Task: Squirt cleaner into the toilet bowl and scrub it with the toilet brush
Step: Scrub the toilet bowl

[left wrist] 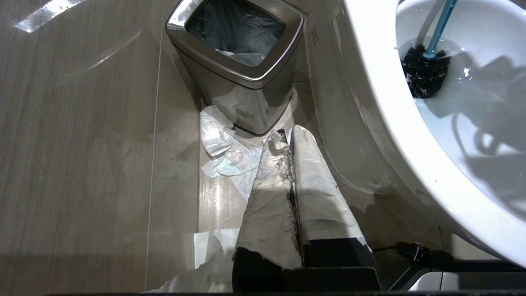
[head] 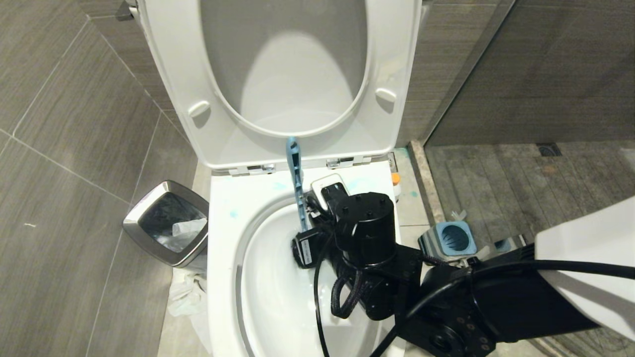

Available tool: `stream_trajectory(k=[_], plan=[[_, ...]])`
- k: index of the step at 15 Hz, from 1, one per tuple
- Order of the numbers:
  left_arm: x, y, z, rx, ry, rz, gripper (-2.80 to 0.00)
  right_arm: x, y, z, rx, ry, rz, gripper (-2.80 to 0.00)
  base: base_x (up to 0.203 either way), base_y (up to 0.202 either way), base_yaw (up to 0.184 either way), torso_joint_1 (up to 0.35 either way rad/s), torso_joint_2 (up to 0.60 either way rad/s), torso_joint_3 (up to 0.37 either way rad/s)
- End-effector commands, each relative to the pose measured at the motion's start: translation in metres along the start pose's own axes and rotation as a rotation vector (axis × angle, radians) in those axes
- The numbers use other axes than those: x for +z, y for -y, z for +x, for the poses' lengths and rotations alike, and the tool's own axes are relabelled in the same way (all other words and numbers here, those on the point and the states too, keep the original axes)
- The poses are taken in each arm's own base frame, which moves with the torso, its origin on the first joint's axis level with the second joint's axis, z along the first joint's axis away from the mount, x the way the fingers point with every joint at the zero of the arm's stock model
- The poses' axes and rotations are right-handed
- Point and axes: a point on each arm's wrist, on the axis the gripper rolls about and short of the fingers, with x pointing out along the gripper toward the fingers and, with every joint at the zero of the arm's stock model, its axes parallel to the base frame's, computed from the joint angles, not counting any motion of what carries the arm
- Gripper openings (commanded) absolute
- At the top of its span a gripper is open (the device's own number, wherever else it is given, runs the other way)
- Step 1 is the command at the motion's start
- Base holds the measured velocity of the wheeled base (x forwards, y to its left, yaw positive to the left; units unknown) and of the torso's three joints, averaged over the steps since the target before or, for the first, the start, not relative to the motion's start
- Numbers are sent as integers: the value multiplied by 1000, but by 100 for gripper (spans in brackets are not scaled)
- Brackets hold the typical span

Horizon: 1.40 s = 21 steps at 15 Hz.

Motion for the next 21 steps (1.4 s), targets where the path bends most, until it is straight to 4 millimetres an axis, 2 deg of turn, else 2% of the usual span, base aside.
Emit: stream_trajectory(k=[1, 2, 6, 9, 11, 14, 15, 20, 21], plan=[[0, 0, 0, 0, 0, 0, -280, 14, 6, -7, 6, 34, 16, -280, 0, 0, 0, 0, 0, 0], [0, 0, 0, 0, 0, 0, -280, 15, 6, -8, 11, 37, 14, 0, 0, 0, 0, 0, 0, 0], [0, 0, 0, 0, 0, 2, -280, 18, 15, -5, 51, 43, 29, 0, 0, 0, 0, 0, 0, 0], [0, 0, 0, 0, -2, 2, -280, 27, 20, -2, 64, 68, 116, 0, 0, 0, 0, 0, 0, 0], [0, 0, 0, 0, 0, 2, -280, 39, 23, -13, 146, 89, 206, 0, 0, 0, 0, 0, 0, 0], [0, 0, 0, 0, 0, 2, -280, 34, 25, -18, 178, 65, 225, 0, 0, 0, 0, 0, 0, 0], [0, 0, 0, 0, 0, 0, -280, 36, 27, -17, 174, 73, 228, -280, 0, 0, 0, 0, 0, 0], [0, 0, 0, 0, 0, 2, -280, 34, 29, -22, 166, 65, 218, -280, 0, 0, 0, 0, 0, 0], [0, 0, 0, 0, 0, 2, -280, 33, 29, -21, 156, 63, 216, 0, 0, 0, 0, 0, 0, 0]])
